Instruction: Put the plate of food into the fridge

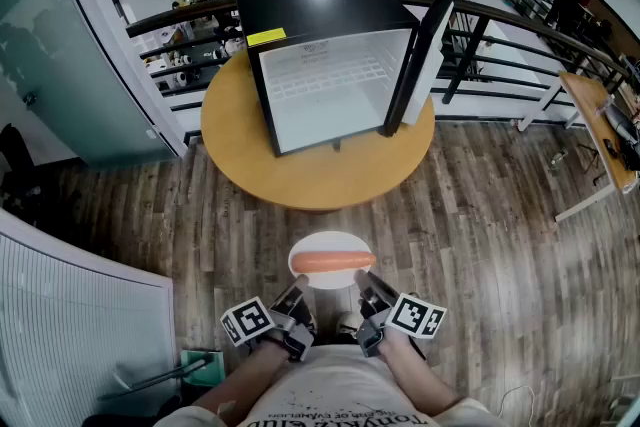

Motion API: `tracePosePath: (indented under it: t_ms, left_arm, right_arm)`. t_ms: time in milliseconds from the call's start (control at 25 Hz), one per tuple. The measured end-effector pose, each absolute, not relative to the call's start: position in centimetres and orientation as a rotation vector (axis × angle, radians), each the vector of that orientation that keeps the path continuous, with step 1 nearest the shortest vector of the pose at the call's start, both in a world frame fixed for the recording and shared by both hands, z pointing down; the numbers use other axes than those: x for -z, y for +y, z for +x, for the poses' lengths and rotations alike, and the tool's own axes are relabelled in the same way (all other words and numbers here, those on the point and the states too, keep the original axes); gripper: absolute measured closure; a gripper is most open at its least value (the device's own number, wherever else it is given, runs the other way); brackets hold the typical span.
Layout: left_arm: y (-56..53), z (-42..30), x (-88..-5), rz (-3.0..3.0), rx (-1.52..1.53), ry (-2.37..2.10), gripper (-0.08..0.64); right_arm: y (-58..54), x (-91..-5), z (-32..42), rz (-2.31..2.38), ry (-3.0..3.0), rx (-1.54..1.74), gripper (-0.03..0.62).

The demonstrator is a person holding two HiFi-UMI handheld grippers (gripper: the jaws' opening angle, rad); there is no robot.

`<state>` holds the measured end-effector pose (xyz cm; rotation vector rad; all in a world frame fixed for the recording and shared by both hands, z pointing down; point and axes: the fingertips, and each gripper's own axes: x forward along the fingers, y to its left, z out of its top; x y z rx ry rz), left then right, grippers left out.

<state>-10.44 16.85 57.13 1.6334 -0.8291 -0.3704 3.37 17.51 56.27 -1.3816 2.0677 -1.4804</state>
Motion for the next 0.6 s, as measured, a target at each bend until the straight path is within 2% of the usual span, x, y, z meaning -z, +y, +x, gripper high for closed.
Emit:
tracePosePath:
  t_ms: [600]
  left_arm:
    - [17.39,-10.01,-57.12,1.515,0.415,-0.801,0.528]
  right_arm:
    - [17.52,-56.17,3.32,-1.382,2.053,1.481,0.538]
